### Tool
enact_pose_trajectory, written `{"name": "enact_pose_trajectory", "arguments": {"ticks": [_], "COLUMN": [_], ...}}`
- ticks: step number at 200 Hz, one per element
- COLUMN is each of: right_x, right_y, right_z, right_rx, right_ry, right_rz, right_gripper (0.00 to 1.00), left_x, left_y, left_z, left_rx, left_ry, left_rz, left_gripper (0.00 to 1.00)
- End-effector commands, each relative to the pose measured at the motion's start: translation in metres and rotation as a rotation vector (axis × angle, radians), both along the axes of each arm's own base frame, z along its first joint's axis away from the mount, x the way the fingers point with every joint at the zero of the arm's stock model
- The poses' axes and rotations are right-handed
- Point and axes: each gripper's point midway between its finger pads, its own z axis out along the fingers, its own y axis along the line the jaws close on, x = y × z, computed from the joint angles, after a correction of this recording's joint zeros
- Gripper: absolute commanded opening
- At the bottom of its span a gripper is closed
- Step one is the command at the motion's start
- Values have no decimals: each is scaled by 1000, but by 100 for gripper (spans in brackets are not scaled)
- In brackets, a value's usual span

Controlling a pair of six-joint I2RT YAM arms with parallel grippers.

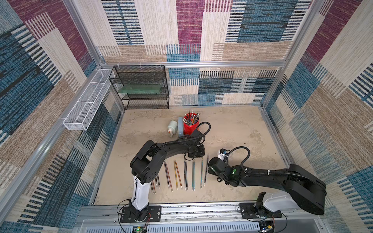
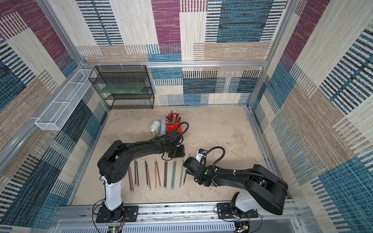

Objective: Remove the protective cover of the pencils
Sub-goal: Place the protective sleeve at the center of the board.

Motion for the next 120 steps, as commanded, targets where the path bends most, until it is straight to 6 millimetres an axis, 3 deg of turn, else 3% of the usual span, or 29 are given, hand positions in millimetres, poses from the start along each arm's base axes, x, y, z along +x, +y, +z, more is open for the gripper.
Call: {"name": "enact_pose_trajectory", "arguments": {"ticks": [1,43,120], "right_x": [3,4,4], "right_y": [4,5,6], "right_z": [3,6,6], "right_rx": [22,27,27], "right_ry": [-9,-15,-12], "right_rz": [-1,0,4], "right_gripper": [37,37,37], "left_x": [3,5,5], "left_y": [5,9,10], "left_z": [-3,-3,-3], "left_rx": [44,71,81], "left_ry": [-12,-17,-17], "left_rz": [-3,4,-1], "left_gripper": [0,0,10]}}
